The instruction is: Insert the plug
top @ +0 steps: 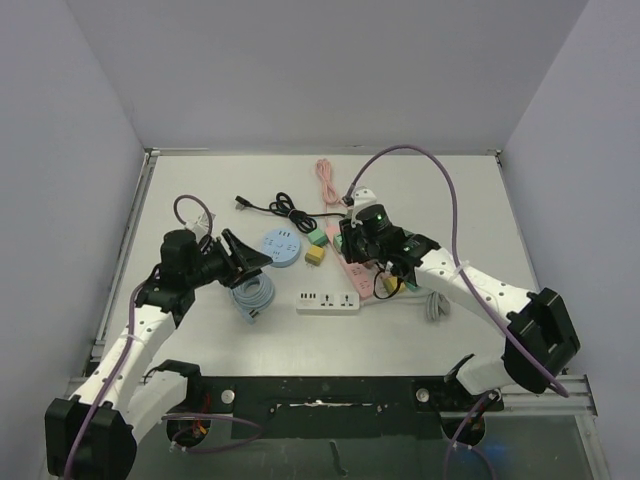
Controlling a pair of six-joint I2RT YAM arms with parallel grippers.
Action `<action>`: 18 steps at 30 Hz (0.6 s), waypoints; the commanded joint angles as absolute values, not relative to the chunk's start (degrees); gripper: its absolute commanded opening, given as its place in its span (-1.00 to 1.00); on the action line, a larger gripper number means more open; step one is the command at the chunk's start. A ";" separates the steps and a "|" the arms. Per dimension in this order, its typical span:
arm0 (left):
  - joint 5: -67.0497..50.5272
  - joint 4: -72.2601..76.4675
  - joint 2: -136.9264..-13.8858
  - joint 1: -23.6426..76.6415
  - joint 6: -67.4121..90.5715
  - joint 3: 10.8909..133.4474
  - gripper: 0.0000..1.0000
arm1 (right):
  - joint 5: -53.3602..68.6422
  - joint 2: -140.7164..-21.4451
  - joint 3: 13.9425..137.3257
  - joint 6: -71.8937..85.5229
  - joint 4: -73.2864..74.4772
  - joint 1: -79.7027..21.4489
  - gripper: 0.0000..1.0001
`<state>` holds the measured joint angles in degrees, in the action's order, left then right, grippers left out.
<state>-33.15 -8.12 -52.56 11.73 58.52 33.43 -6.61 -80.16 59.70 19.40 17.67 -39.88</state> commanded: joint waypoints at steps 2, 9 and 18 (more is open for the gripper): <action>-25.06 -18.94 -51.29 11.23 43.14 38.80 0.09 | -15.92 -81.88 57.13 16.08 10.78 -39.73 -1.00; -21.80 -21.45 -49.03 11.25 37.50 37.88 0.09 | -13.96 -83.46 52.33 15.34 2.90 -39.81 -1.00; -22.69 -19.06 -46.69 11.78 35.51 33.65 0.09 | -12.94 -84.58 48.41 14.34 -5.68 -39.81 -1.00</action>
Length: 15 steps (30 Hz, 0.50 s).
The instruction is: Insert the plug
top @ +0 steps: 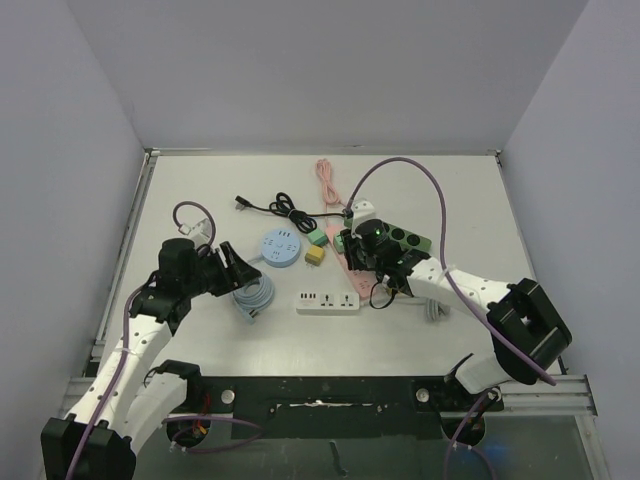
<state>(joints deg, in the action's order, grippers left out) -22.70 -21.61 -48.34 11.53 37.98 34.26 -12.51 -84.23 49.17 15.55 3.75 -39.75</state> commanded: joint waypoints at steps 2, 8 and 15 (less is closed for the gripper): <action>-22.87 -18.49 -46.38 12.02 35.46 33.43 0.09 | -12.95 -84.84 47.20 13.70 -7.79 -39.82 -1.00; -21.99 -17.99 -46.01 12.77 35.24 33.27 0.09 | -12.99 -87.07 47.15 13.30 -8.65 -39.66 -1.00; -21.14 -17.78 -45.70 13.19 35.16 33.19 0.09 | -13.15 -88.71 45.62 12.79 -9.50 -39.04 -1.00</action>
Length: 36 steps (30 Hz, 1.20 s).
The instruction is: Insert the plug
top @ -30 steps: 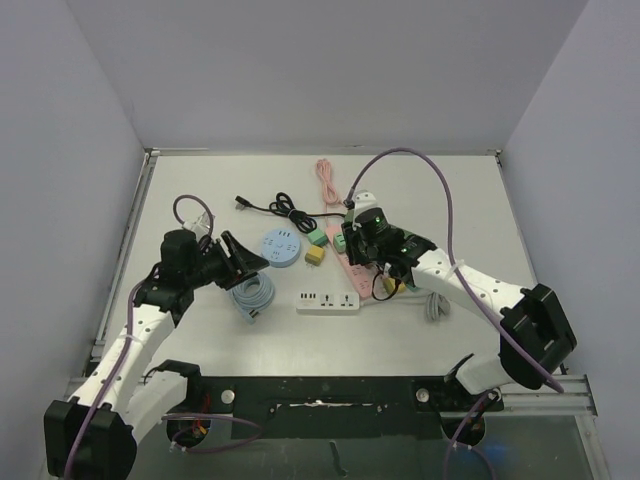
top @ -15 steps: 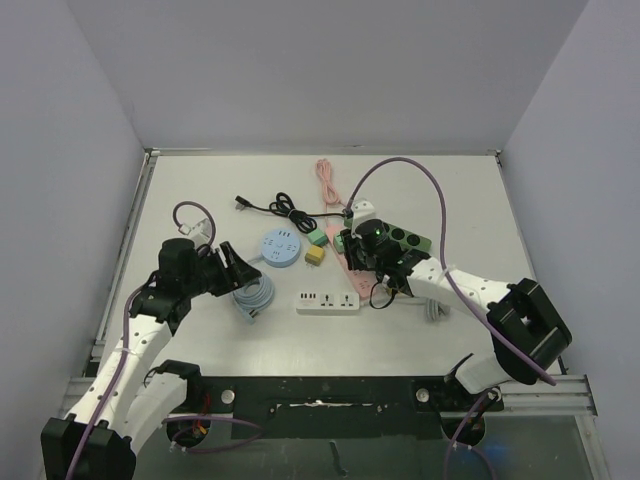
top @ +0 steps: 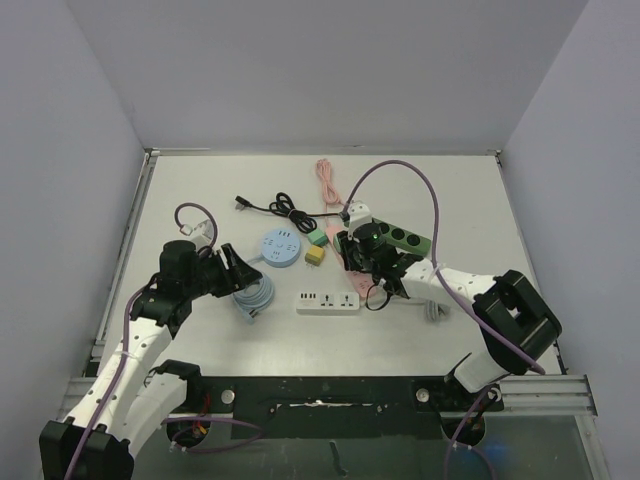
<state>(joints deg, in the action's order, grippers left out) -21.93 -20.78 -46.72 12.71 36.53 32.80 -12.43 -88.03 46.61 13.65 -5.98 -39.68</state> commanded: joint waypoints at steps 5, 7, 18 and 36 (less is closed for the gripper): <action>-20.90 -17.68 -45.62 13.36 35.07 33.14 0.09 | -13.85 -89.57 44.61 12.44 -10.50 -38.66 -1.00; -20.77 -17.84 -45.57 13.36 35.06 33.16 0.09 | -14.25 -89.96 44.48 12.15 -10.23 -38.73 -1.00; -20.26 -18.01 -45.53 13.40 35.07 33.21 0.09 | -11.82 -92.77 45.58 11.67 -5.96 -37.70 -1.00; -19.95 -18.04 -45.53 13.54 35.07 33.14 0.09 | -10.25 -90.73 55.63 19.88 6.23 -38.15 -0.15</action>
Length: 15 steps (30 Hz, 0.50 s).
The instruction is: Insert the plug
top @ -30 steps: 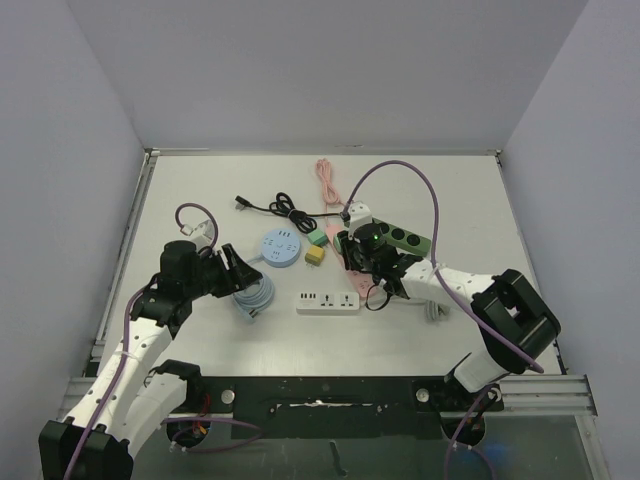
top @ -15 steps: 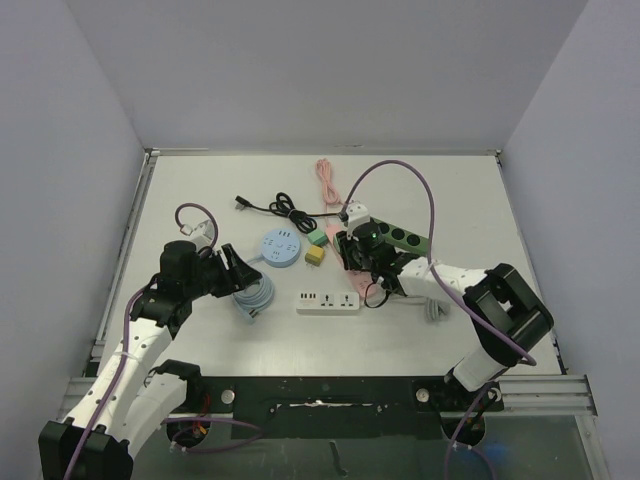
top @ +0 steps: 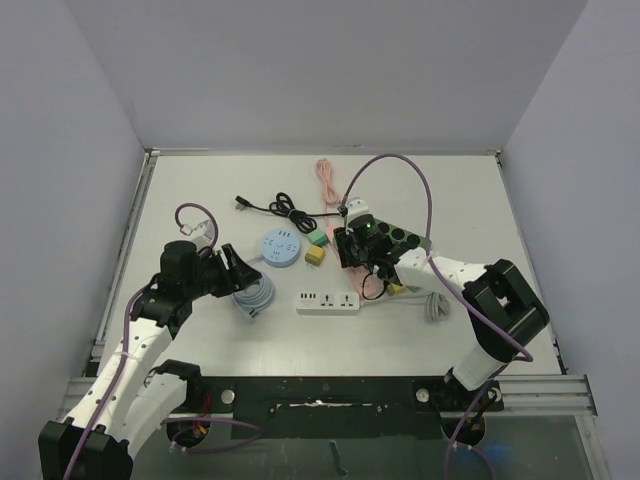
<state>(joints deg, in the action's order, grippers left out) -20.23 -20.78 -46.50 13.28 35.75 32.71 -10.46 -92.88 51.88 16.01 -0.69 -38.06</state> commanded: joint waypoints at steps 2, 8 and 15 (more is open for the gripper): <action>-19.95 -18.06 -45.53 13.53 35.07 33.13 0.09 | -10.05 -89.60 57.92 20.52 8.69 -37.95 0.07; -19.86 -18.02 -45.40 13.52 35.07 33.14 0.09 | -7.71 -90.71 63.51 21.91 16.32 -37.30 0.18; -20.32 -17.98 -45.26 13.54 35.21 33.14 0.09 | -8.76 -94.72 66.60 22.39 20.73 -36.87 0.15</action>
